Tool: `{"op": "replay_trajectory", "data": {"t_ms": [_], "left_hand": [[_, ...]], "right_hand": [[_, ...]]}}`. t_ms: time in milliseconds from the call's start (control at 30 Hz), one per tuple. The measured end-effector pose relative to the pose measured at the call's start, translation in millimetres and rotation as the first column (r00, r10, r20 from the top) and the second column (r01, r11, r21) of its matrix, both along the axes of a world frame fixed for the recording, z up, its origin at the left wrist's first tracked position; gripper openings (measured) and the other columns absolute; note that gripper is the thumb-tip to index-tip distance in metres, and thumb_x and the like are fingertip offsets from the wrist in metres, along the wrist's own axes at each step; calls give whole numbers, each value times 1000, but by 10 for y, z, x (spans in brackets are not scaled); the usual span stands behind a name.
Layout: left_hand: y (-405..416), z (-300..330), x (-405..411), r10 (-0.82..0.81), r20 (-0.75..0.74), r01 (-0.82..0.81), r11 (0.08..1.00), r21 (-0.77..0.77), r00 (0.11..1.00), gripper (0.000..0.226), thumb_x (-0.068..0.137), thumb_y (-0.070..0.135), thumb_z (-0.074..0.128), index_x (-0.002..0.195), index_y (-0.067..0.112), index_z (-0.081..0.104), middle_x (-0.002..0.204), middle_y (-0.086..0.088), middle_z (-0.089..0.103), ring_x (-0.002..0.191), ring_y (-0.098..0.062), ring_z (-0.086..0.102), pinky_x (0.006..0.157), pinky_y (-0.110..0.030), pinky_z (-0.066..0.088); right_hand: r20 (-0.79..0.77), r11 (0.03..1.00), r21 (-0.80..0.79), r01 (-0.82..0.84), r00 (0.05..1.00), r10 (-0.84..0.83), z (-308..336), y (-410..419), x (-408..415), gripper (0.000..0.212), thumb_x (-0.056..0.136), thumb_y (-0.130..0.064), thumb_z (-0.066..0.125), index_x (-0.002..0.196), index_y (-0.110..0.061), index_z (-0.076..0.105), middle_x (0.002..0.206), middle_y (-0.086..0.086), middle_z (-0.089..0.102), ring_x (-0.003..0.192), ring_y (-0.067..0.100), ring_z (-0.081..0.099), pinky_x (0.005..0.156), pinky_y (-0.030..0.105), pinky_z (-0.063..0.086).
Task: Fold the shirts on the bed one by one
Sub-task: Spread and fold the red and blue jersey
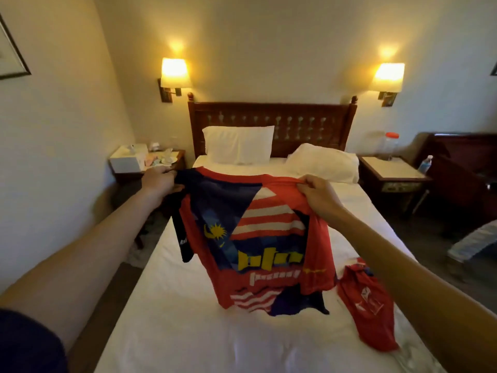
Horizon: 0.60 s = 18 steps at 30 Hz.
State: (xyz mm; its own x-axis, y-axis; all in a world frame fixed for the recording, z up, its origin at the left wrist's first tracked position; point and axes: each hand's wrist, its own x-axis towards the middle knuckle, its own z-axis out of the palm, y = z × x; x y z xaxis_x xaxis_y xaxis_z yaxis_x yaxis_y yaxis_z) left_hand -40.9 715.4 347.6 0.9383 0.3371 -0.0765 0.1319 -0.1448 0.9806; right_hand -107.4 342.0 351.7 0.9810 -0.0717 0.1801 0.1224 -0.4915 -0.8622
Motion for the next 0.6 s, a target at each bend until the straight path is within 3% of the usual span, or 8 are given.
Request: {"op": "replay_trajectory", "data": {"t_ms": [100,167,300,367,433,500,600], "left_hand": [[248,97,-14,136,45,-139,987,76,990,17,101,16,51,111,15,65,108,-12,68,64,-19,70,44,-24,55],[384,329,10,266,128,-281,953,113,955,14,100,18,52,102,17,66,98,-10,71,53,-14,68,40,-24,53],[473,1012,123,409,295,-465,872,154,864,14,98,21,55,95,20,68,96,-7,71,62,-19,72,47,-28,56],[376,1289,272,384,379,-483,849,212,842,18,98,21,54,100,19,72,102,-4,70,80,-21,70,67,-29,60],[136,1422,460,308,435,-450,851,273,846,22,98,21,53,107,17,73,105,0,68,90,-16,64,79,-25,52],[-215,1356,703,205,450,-370,873,318,869,23,100,20,51,110,17,72,103,3,64,91,-12,59,78,-21,46],[-910,842,1076,82,416,-253,892,375,906,23,100,16,51,108,15,72,101,4,62,93,-11,56,82,-22,45]], "right_hand": [[-53,985,157,-73,995,82,-81,417,-138,21,100,-16,52,91,-22,69,89,4,72,85,23,69,73,33,58],[-72,946,302,-115,987,143,-13,702,-222,21,101,-17,51,91,-21,69,87,6,72,81,25,70,72,36,59],[-97,766,572,-294,903,419,186,1180,-442,15,100,-24,55,96,-16,67,84,10,69,76,26,65,65,36,55],[-79,636,686,-355,832,549,204,1294,-515,23,93,-34,58,103,-14,64,86,6,68,78,22,65,65,33,56],[-53,532,772,-348,799,599,99,1284,-522,33,89,-36,58,110,-10,62,93,5,71,83,21,68,70,35,58],[-55,507,809,-298,820,570,-116,1155,-480,28,90,-34,59,106,-11,65,92,8,69,80,21,67,68,34,58],[-118,557,813,-170,889,443,-636,816,-392,16,89,-31,61,91,-18,68,75,3,61,66,13,61,56,28,53]]}}
